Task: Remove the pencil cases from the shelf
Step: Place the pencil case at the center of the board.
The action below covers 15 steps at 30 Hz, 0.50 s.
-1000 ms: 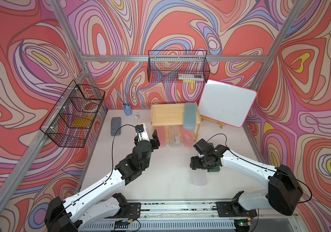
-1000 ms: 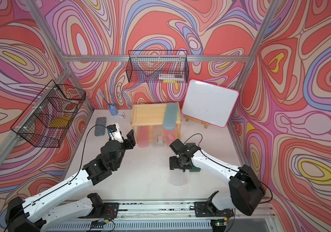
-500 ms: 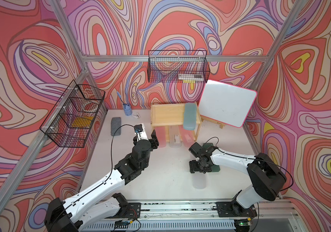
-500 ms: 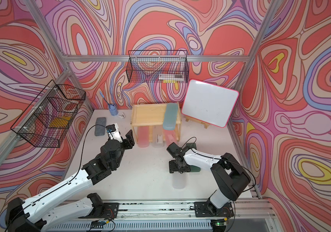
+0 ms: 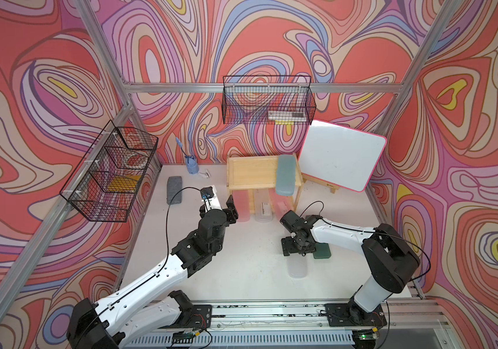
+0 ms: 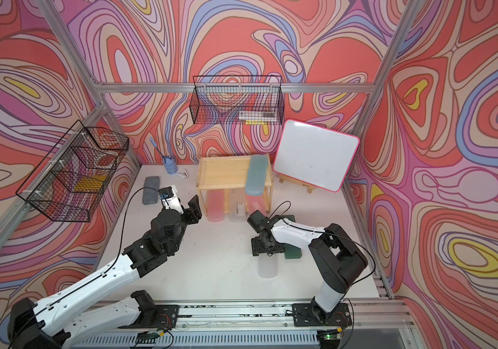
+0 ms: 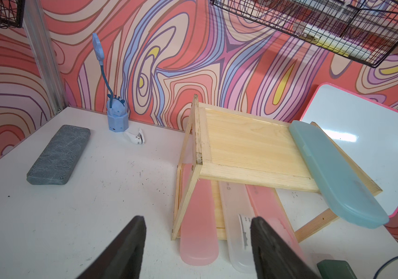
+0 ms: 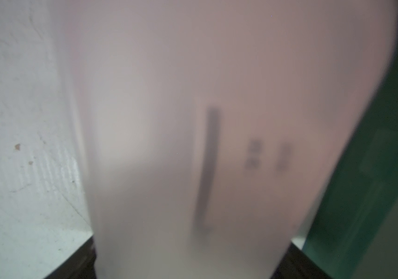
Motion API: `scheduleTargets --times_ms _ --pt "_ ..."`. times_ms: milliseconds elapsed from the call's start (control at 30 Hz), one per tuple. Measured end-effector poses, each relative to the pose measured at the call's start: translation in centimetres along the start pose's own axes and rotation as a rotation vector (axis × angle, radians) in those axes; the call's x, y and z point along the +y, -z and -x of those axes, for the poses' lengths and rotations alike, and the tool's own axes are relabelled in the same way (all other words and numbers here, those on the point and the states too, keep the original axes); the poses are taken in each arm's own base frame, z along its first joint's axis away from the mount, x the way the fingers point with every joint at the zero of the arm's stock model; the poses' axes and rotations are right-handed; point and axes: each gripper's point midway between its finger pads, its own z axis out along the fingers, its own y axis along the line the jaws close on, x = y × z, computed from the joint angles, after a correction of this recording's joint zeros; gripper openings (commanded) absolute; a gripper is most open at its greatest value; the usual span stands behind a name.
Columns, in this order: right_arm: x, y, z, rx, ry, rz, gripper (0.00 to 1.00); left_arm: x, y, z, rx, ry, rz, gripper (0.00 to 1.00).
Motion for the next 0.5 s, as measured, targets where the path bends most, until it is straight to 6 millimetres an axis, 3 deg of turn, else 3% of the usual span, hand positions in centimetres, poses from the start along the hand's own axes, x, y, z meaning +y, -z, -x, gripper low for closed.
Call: scheduleTargets --times_ms 67,300,400,500 --pt "-0.2 0.0 0.1 0.001 -0.002 -0.003 0.98 0.0 0.0 -0.1 0.003 0.002 -0.003 0.71" --pt "-0.8 1.0 0.4 -0.012 0.0 -0.029 0.98 -0.4 -0.2 -0.9 0.055 0.018 -0.026 0.81" --pt "-0.5 4.1 1.6 -0.084 0.0 -0.002 0.98 -1.5 -0.7 -1.1 0.108 0.076 -0.077 0.82" --pt "0.2 9.8 4.4 -0.239 -0.005 0.059 0.98 -3.7 -1.7 -1.7 0.184 0.154 -0.164 0.83"
